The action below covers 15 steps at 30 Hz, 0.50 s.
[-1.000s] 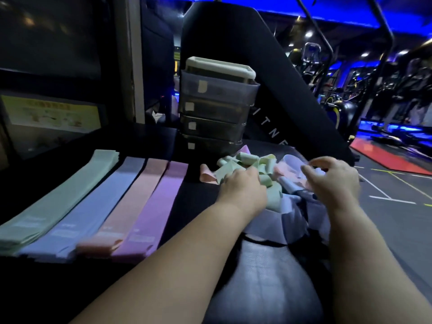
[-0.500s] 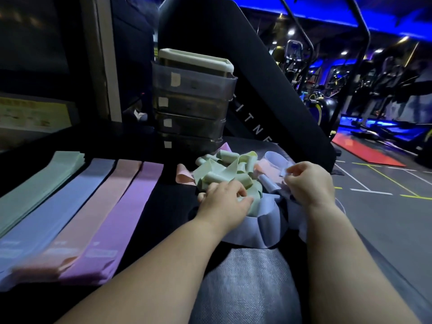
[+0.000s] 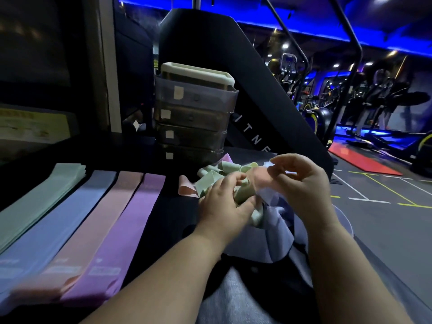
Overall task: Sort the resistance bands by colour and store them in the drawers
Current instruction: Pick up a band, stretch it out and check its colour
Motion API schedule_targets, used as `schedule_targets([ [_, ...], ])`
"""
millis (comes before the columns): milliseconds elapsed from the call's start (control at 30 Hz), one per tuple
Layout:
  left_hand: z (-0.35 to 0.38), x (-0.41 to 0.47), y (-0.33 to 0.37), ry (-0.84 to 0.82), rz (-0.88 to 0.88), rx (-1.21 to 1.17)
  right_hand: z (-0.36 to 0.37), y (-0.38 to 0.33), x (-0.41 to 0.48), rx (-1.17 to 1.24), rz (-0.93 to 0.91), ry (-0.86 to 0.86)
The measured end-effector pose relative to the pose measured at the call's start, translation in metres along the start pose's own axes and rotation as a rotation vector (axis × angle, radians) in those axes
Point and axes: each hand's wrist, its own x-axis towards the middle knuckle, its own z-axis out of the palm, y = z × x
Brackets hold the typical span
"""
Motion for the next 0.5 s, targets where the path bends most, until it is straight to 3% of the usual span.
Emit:
schedule_targets([
  [233, -0.003, -0.001, 0.004, 0.028, 0.114, -0.141, 0.016, -0.019, -0.014, 0.262, 0.108, -0.149],
  [333, -0.005, 0.001, 0.002, 0.027, 0.058, -0.183, 0.019, -0.020, -0.014, 0.285, 0.178, -0.156],
  [500, -0.017, -0.002, 0.010, 0.079, 0.034, -0.310, 0.002, -0.012, -0.006, 0.262, 0.098, -0.083],
])
